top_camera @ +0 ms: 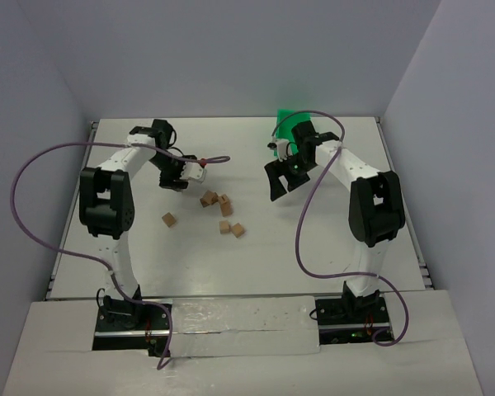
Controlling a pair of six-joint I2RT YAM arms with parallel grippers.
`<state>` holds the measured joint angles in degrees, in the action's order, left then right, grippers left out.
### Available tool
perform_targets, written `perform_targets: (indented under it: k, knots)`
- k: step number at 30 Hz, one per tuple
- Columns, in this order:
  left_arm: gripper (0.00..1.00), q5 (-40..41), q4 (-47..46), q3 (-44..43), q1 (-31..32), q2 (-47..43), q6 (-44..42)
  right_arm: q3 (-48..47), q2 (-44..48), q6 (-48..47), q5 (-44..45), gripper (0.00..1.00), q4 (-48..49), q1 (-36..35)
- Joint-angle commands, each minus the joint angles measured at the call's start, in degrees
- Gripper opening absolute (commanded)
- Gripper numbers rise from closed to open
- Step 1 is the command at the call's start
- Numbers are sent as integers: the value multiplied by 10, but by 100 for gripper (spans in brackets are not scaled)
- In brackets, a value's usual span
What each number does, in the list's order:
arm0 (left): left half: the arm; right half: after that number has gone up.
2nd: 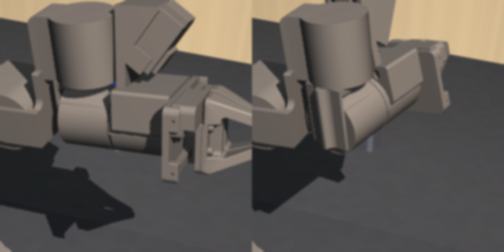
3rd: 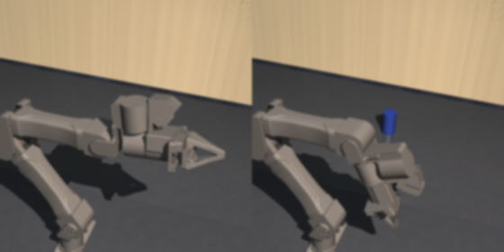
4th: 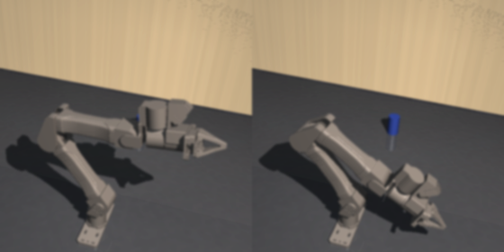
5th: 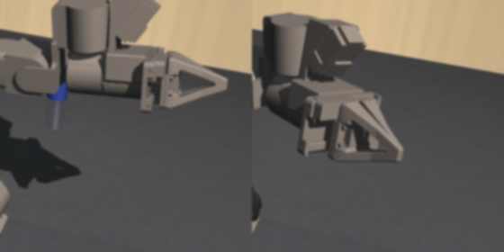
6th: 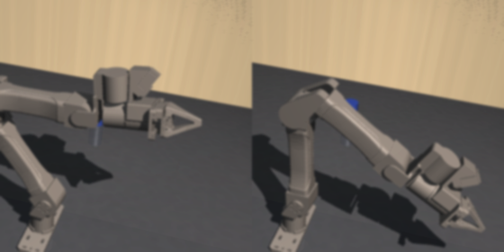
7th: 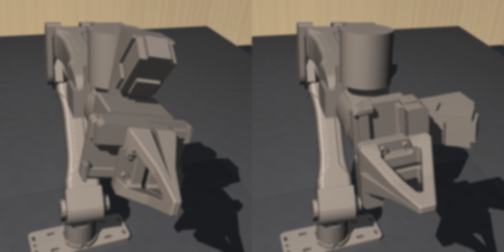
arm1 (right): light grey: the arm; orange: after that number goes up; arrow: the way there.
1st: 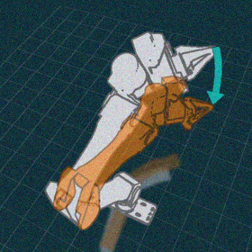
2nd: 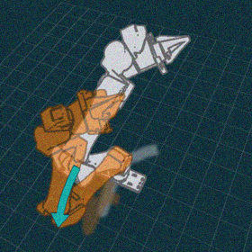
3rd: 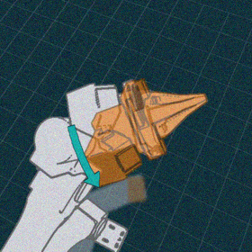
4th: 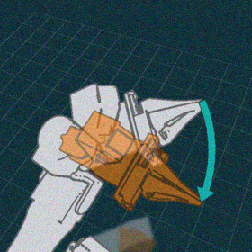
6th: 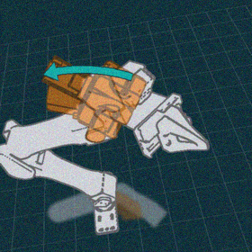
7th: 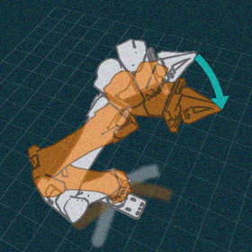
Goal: Build the wood block tower
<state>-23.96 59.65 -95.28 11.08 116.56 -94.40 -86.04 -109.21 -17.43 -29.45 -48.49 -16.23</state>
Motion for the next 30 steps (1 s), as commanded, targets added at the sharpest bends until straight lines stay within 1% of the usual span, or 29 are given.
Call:
perform_targets:
  k: [1,5,11,16,20,27,30]
  knots:
    - [0,-16,-14,-33,5,47,-80,-21,-4,-1,0,93,-16,3]
    - [0,-18,-6,-55,15,86,-108,-17,-1,-4,3,93,-17,4]
    - [0,-11,-8,-51,40,113,-146,-11,4,-5,0,93,-20,14]
    - [0,-13,28,-85,71,153,-168,-5,16,-15,-15,93,-41,44]
    - [0,-18,53,-90,89,167,-185,-2,29,-21,-17,93,-47,64]
    - [0,11,79,-67,122,164,-235,0,41,-31,-22,93,-62,91]
    - [0,22,64,-18,142,136,-262,1,44,-34,-25,93,-64,98]
